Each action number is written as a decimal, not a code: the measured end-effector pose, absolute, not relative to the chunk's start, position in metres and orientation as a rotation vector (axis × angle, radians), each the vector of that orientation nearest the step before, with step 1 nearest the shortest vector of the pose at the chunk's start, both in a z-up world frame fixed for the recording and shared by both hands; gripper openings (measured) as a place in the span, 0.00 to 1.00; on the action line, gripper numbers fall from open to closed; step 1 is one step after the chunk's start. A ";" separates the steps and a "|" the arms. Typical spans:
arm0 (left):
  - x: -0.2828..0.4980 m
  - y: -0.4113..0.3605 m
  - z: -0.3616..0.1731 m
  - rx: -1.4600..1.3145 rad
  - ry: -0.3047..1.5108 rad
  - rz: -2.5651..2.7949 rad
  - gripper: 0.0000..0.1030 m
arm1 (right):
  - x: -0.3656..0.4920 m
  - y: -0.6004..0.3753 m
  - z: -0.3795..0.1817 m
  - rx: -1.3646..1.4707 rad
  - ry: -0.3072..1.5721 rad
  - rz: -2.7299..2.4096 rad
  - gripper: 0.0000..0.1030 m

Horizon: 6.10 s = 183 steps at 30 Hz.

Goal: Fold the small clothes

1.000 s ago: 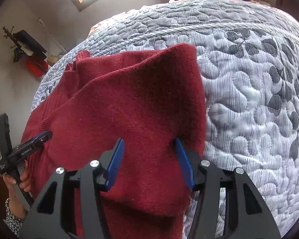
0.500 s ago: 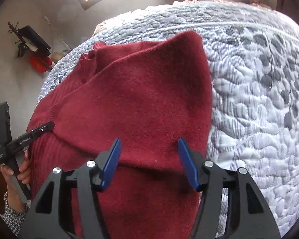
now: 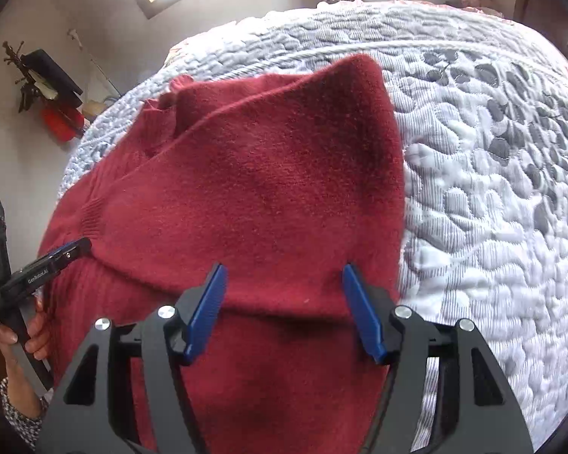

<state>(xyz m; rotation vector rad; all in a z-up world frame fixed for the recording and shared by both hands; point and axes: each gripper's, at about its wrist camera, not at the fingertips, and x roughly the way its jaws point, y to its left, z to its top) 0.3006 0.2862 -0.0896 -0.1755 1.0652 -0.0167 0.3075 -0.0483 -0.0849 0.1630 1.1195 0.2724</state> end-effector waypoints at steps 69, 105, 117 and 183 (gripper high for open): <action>0.173 0.671 -0.094 -0.588 0.847 0.474 0.05 | 0.300 0.201 -0.100 -0.179 1.121 0.577 0.75; 0.286 0.297 -0.087 -0.188 0.999 -0.235 0.06 | 0.266 0.060 -0.096 -0.055 1.088 0.398 0.75; 0.231 0.324 -0.062 -0.198 0.951 -0.482 0.44 | 0.269 0.065 -0.089 -0.029 1.093 0.409 0.75; 0.311 0.365 -0.113 0.006 1.046 0.090 0.62 | 0.338 -0.071 -0.100 0.169 1.135 0.247 0.24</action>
